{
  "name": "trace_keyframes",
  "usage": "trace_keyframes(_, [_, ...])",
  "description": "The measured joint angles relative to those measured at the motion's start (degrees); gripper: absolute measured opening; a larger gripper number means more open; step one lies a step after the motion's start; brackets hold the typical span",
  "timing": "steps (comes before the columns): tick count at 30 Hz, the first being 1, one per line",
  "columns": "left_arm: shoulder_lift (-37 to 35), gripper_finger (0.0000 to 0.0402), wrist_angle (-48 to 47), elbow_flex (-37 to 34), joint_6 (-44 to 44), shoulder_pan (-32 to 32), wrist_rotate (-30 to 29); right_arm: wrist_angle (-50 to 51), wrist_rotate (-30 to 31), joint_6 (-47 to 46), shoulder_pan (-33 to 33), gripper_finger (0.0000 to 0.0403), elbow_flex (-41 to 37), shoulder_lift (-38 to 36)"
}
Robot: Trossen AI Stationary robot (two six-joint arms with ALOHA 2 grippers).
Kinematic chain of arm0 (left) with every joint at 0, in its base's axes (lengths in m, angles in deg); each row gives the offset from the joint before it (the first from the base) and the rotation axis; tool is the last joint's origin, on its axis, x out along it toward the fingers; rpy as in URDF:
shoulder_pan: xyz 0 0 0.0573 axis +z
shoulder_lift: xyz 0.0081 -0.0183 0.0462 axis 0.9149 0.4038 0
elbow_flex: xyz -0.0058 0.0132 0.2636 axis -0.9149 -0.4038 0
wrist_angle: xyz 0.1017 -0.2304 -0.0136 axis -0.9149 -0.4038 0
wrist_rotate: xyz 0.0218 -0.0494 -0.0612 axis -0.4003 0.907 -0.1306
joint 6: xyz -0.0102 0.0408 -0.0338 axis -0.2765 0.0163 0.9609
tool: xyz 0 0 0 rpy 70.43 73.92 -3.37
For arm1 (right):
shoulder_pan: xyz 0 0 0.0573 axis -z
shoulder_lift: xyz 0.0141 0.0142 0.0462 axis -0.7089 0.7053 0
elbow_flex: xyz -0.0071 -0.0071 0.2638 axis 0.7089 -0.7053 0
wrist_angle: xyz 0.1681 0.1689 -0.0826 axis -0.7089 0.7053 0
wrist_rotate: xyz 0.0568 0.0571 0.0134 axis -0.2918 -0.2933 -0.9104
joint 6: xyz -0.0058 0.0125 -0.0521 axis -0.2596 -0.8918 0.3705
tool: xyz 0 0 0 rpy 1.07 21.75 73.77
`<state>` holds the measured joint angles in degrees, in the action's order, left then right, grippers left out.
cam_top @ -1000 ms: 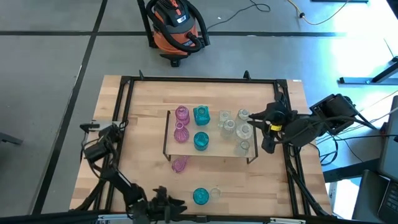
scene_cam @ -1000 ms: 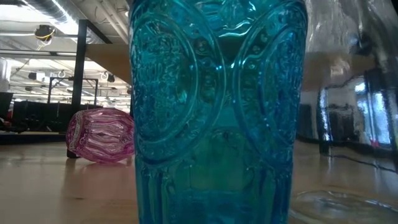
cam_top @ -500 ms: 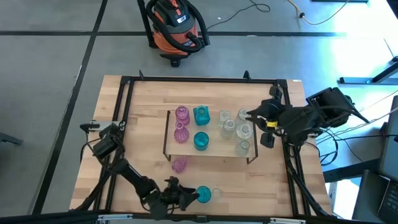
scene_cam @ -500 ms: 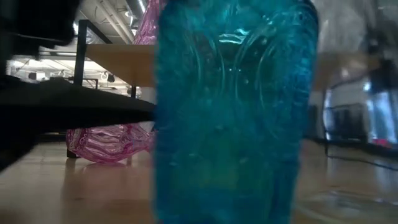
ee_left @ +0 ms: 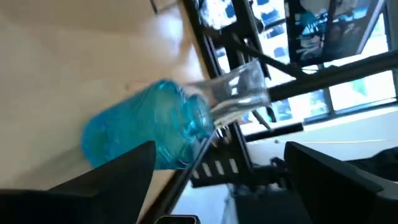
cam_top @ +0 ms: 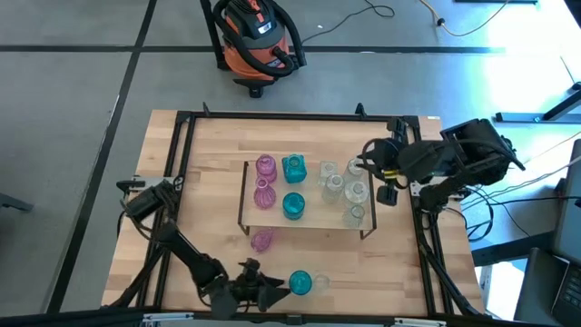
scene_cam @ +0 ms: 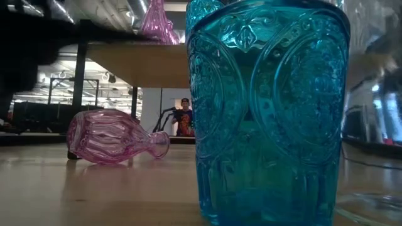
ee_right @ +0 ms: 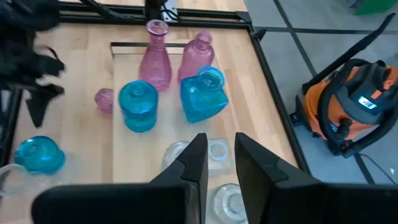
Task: Sort vases onto shelf
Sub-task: Put the violet vase on the shelf aligned with the other violet vase
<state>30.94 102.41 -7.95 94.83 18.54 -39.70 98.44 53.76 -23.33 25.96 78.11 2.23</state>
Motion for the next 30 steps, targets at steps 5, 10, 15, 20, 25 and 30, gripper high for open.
trace_keyframes(5, [-7.43, 0.0323, -22.25, 0.04, 7.19, -2.60, -6.60, -0.01, -0.24, 1.82, 2.60, 0.0062, 0.00, 0.00])
trace_keyframes(10, [-12.78, 0.0306, -48.21, 0.06, 16.47, -1.35, 0.60, 0.00, -3.70, 3.55, 4.79, 0.0062, 0.00, 0.00])
trace_keyframes(15, [-12.54, 0.0305, -58.58, 0.08, 15.46, 2.40, 10.71, 0.00, -4.49, 4.02, 5.09, 0.0062, 0.00, 0.00])
trace_keyframes(20, [-12.37, 0.0304, -63.14, 0.12, 16.77, 4.39, 13.59, 0.00, -5.35, 2.93, 4.97, 0.0062, 0.00, 0.00])
trace_keyframes(25, [-12.37, 0.0304, -64.77, 0.12, 17.05, 4.91, 13.96, 0.00, -5.47, 2.75, 4.97, 0.0062, 0.00, 0.00])
trace_keyframes(30, [-12.37, 0.0304, -66.62, 0.12, 20.73, 6.01, 13.93, -0.01, -4.44, 2.75, 4.97, 0.0062, 0.00, 0.02])
